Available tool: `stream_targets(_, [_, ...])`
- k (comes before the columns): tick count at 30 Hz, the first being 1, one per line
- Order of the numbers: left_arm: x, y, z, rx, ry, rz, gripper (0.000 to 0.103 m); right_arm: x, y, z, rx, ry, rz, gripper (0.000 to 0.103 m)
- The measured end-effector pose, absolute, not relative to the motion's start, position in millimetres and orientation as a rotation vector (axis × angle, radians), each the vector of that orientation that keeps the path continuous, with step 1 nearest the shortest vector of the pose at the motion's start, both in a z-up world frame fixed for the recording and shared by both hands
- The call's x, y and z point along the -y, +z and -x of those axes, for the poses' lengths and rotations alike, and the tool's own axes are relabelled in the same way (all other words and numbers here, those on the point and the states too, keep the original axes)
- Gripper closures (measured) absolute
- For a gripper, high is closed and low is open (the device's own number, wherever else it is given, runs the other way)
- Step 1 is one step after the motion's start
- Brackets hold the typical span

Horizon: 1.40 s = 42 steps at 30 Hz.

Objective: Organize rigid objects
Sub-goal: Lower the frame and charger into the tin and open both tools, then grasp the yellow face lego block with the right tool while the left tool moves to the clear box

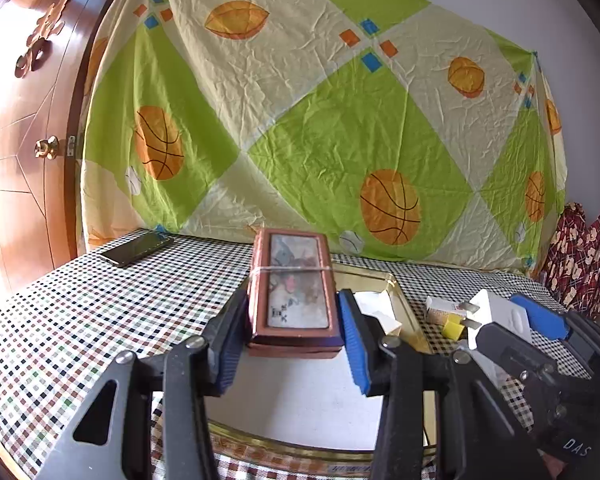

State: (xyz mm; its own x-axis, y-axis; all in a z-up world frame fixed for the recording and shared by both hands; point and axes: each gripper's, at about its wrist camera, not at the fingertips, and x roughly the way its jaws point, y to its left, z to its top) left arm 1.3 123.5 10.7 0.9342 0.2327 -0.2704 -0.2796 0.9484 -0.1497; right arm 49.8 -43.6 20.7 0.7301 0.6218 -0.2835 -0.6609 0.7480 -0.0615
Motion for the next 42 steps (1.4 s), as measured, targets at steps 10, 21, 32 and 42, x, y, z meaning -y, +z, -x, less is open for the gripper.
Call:
stream_targets(10, [-133,12,-18,-0.321,0.264,0.148,0.059,15,32,-74,-0.263,0.719,0.198,0.041])
stream_targets(21, [-141,4,-48,-0.454,0.254,0.107,0.059,-22,20,-124,-0.373,0.710,0.257,0.041])
stream_targets(32, [-145,-8,-63,-0.534,0.269,0.083,0.051,-34,-2,-147,-0.477,0.704,0.287,0.029])
stream_targets(42, [-96,11,-44,-0.430,0.199,0.059,0.030,78,15,-122,-0.410,0.572,0.240,0.028])
